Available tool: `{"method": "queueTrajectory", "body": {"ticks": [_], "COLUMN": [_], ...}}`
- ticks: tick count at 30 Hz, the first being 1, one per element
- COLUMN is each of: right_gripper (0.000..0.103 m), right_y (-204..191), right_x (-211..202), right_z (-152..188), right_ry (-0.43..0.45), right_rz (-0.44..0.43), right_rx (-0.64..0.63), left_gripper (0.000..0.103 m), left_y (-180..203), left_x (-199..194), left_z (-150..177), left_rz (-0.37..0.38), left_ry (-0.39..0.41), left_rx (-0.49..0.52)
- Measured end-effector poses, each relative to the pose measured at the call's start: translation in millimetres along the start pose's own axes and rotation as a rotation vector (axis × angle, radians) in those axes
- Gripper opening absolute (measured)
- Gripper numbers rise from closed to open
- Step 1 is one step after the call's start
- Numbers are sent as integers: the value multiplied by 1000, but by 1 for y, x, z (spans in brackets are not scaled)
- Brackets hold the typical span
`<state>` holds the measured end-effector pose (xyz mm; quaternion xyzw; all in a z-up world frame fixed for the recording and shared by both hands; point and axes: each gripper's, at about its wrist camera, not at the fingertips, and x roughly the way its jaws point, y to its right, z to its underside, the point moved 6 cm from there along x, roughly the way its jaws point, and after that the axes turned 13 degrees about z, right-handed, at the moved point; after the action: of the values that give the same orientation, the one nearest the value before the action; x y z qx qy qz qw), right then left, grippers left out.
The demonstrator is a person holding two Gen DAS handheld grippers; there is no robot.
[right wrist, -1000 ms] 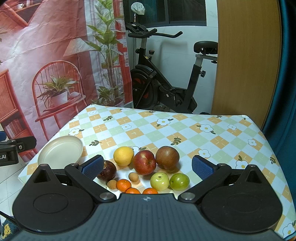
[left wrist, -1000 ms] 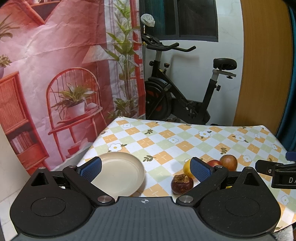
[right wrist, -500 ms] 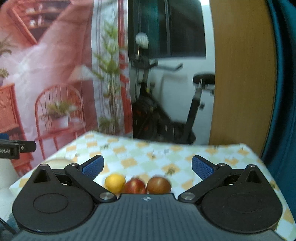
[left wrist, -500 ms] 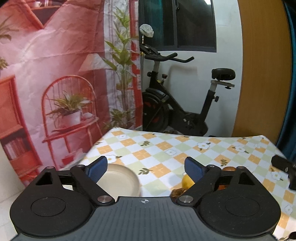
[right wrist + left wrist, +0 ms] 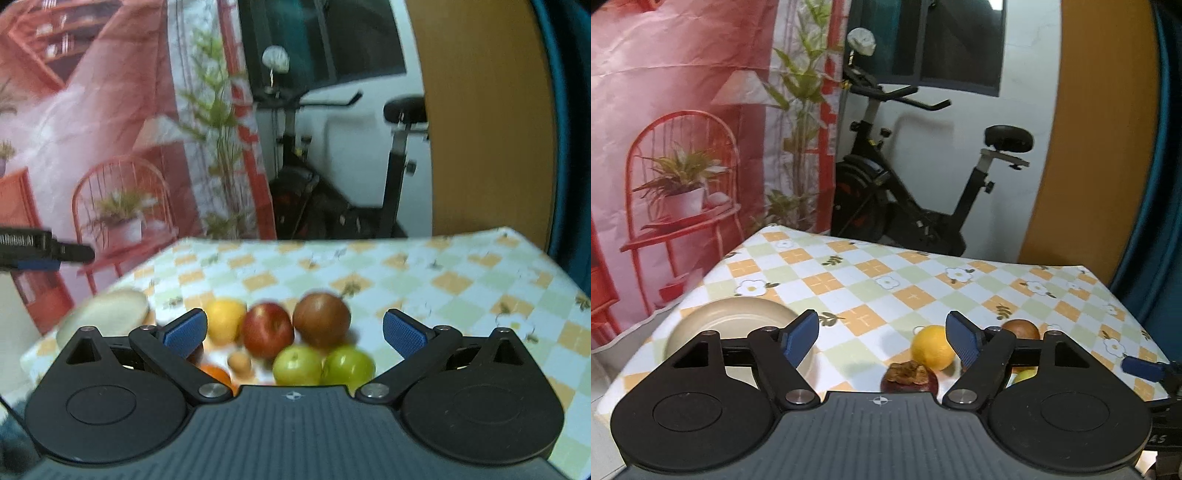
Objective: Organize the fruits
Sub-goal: 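Move the left tool down toward the dark purple mangosteen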
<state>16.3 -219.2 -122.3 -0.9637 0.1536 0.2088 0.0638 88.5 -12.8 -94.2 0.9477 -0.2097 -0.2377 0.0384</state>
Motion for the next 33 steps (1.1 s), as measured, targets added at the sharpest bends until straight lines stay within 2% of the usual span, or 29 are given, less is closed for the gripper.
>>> {"method": "queueTrajectory", "body": {"ticks": [3,6,12,17,20,24,27,30,33], "right_gripper": [103,103,103,103,103,103,99,95,87], "right_y": [-3,-6,-12,-23,-32,-46,-64,-91,-117], "right_x": [4,8,8,7,9,21,33,46,60], "right_z": [10,18,23,24,22,15,10,10,16], "right_ry": [-32,-64,-66,-65,-67,-92,-113,-109,-113], "right_rz": [-3,-8,-16,-63,-97,-134,-185,-221,-250], "right_rx": [-34,-50,-92,-137,-157,-175,-205,-283,-346], "left_gripper": [78,78,79,79,78,74,68,67,67], "left_y": [-1,-5,-5,-10,-24,-45,-54,-51,-45], "left_x": [2,9,13,15,15,18,30,45,60], "left_z": [8,16,25,20,11,-2,-4,2,16], "left_rz": [29,56,24,1,1,51,102,163,229], "left_ry": [3,-44,-73,-95,-94,-90,-129,-172,-213], "left_rx": [-20,-65,-51,-8,-25,-104,-134,-116,-101]}}
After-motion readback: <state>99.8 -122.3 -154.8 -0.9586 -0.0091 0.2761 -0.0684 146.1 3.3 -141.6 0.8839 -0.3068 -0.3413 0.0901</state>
